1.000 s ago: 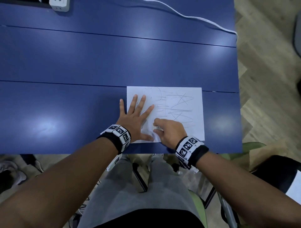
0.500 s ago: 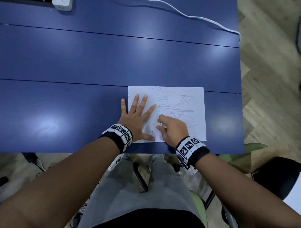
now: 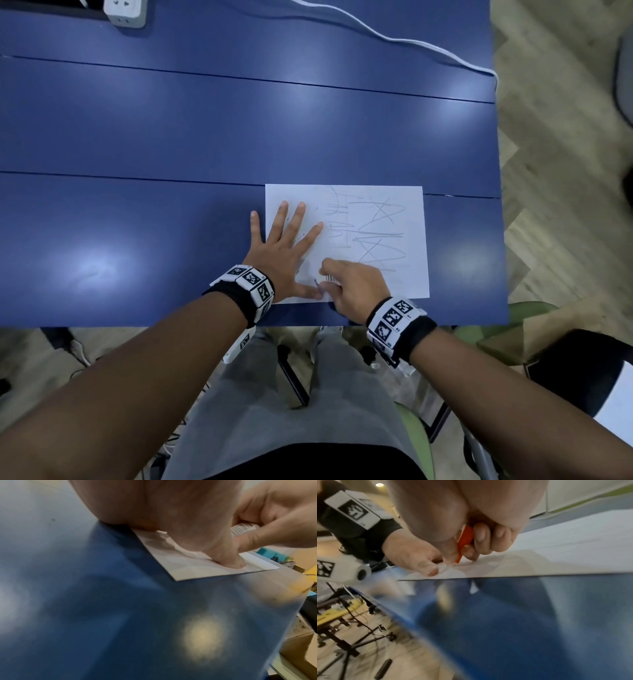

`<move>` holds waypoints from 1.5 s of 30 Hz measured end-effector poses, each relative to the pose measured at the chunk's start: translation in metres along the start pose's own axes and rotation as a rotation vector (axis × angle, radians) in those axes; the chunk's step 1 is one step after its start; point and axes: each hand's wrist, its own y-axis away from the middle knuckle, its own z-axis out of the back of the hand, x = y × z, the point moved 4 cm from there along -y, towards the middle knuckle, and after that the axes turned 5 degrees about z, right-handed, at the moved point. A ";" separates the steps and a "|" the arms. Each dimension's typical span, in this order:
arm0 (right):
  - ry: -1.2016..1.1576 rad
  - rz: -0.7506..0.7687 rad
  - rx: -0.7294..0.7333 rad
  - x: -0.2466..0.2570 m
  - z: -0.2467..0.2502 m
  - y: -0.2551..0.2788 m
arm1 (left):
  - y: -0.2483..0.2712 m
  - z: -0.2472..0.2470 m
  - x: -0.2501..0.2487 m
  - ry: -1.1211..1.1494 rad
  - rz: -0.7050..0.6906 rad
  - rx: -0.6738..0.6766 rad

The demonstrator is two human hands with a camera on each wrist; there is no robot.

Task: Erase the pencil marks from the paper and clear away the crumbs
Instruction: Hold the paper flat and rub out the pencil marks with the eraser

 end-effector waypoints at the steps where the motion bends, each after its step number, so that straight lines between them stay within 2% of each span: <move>1: 0.008 -0.009 -0.010 -0.002 0.003 -0.003 | 0.000 0.000 0.000 -0.003 0.000 0.001; 5: -0.008 -0.056 -0.086 -0.005 0.008 -0.011 | 0.001 0.001 0.000 0.002 -0.001 0.004; 9: 0.028 0.021 0.030 0.004 -0.002 0.000 | 0.001 -0.001 0.000 0.012 -0.002 -0.003; 11: 0.044 0.003 -0.009 0.000 0.006 -0.006 | 0.000 0.000 0.000 0.009 -0.001 0.007; 14: 0.027 -0.071 -0.142 -0.011 0.025 -0.021 | -0.001 0.000 0.000 0.005 -0.005 0.015; 21: 0.034 -0.114 -0.135 -0.013 0.025 -0.022 | 0.001 -0.001 0.001 0.031 -0.009 -0.003; 23: 0.030 -0.124 -0.129 -0.013 0.025 -0.023 | 0.000 0.001 0.002 0.109 0.038 -0.030; 26: 0.018 -0.132 -0.123 -0.013 0.025 -0.023 | -0.003 0.007 0.002 0.259 0.180 -0.069; 28: 0.007 -0.140 -0.122 -0.014 0.025 -0.022 | -0.009 0.010 -0.003 0.232 0.229 -0.044; 38: 0.048 -0.110 -0.062 -0.016 0.031 -0.030 | -0.024 0.013 -0.007 0.200 0.193 -0.027; 45: 0.056 -0.122 -0.141 -0.026 0.056 -0.050 | -0.023 0.015 -0.006 0.174 0.192 -0.002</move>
